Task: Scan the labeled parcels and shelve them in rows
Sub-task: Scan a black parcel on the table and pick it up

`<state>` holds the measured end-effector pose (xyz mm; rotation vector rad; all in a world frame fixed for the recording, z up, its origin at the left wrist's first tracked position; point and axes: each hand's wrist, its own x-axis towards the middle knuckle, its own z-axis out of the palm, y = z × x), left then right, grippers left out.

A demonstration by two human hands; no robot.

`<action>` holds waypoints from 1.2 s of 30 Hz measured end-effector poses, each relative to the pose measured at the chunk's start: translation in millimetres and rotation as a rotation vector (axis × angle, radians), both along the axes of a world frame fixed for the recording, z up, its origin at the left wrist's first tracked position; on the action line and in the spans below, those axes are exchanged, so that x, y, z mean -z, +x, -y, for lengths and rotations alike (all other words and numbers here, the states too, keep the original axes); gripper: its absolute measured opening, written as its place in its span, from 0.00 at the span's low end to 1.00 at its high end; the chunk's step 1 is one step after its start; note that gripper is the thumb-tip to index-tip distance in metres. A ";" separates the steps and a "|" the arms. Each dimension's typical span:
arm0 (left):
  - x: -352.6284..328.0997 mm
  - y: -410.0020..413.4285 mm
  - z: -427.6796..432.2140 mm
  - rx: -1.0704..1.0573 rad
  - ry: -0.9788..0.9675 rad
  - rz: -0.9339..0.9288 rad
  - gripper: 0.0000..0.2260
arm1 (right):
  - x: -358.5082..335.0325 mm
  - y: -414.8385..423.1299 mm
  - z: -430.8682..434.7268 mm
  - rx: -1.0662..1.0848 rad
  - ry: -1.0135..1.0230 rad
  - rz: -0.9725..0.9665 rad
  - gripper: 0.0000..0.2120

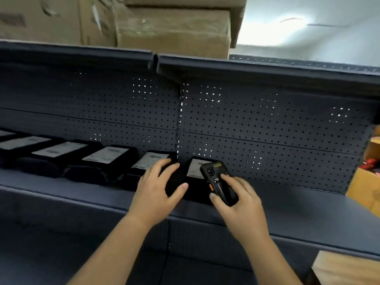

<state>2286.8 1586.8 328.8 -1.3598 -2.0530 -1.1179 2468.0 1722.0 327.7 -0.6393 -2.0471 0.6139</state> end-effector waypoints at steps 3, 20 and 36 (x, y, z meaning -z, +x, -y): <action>5.2 -19.8 73.1 -0.001 0.023 -0.024 0.28 | 5.2 -27.3 65.8 -0.028 -0.007 -0.001 0.26; 88.6 -251.5 592.9 -0.572 0.078 0.080 0.24 | 78.0 -381.1 513.2 -0.686 -0.097 0.099 0.26; 101.7 -471.0 1020.8 -1.258 -0.022 0.183 0.28 | 102.9 -739.2 956.1 -1.308 -0.065 0.146 0.27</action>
